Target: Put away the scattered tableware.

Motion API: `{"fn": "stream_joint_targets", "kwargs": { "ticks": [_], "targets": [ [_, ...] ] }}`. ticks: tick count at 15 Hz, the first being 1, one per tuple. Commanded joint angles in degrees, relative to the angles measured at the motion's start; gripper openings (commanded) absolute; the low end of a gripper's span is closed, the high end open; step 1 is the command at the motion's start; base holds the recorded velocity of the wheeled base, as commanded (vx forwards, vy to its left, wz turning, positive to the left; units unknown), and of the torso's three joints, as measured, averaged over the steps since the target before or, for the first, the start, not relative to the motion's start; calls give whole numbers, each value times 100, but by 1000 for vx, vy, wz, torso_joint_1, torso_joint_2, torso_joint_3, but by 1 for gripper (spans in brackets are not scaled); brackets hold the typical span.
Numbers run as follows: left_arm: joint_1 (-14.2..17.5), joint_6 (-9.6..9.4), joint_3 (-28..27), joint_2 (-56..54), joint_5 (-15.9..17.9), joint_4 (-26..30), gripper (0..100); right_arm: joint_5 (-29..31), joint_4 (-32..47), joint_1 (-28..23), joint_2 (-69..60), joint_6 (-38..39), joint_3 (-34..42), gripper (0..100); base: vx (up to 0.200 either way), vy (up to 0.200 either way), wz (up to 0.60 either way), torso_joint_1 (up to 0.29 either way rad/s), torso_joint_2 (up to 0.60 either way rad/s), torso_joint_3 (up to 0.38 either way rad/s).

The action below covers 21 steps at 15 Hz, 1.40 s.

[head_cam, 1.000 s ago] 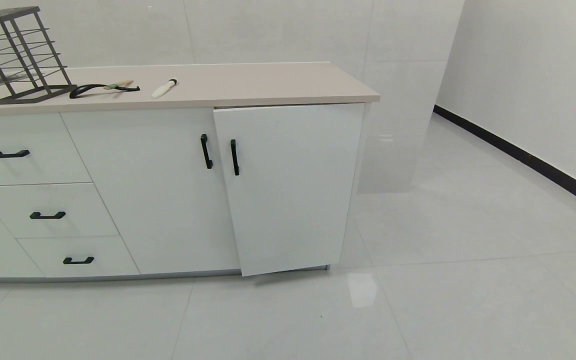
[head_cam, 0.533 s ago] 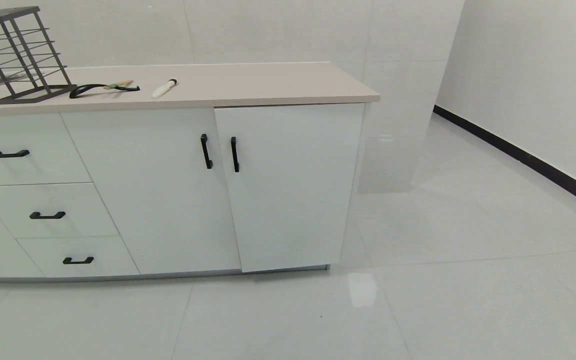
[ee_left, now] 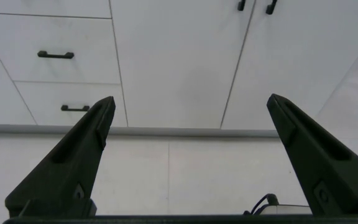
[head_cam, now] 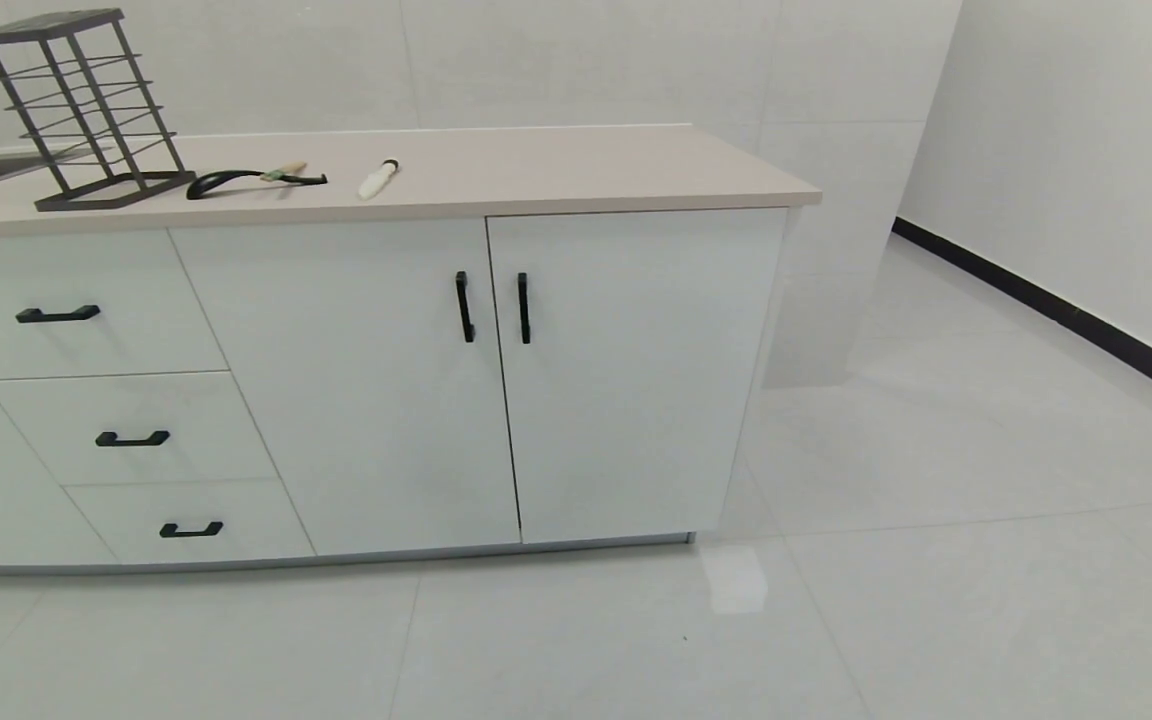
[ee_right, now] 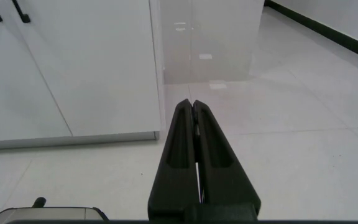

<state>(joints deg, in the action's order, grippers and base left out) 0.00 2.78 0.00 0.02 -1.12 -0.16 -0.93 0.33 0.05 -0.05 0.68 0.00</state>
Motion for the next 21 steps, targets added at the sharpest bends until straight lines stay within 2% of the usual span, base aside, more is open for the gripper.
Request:
{"fn": "stream_joint_targets", "kwargs": {
  "ticks": [1,4,10,15,18,21],
  "targets": [
    [0,3,0,-2,-2,-2,100,5,2,-5,14,2,0,0,0,200,0,2,7,2],
    [0,3,0,-2,-2,-2,100,5,2,-5,22,2,0,0,67,200,600,4,1,1],
    [0,3,0,-2,-2,-2,100,14,2,-14,14,-7,0,0,200,0,0,2,1,4],
    [0,3,0,-2,-2,-2,100,22,2,-14,14,-7,0,0,200,0,600,4,3,1],
    [0,3,0,-2,-2,-2,100,22,2,-14,22,2,0,0,67,200,600,-1,4,5],
    [0,3,0,-2,-2,-2,100,22,2,-14,22,-7,0,0,0,200,0,2,2,-2]
  ]
}}
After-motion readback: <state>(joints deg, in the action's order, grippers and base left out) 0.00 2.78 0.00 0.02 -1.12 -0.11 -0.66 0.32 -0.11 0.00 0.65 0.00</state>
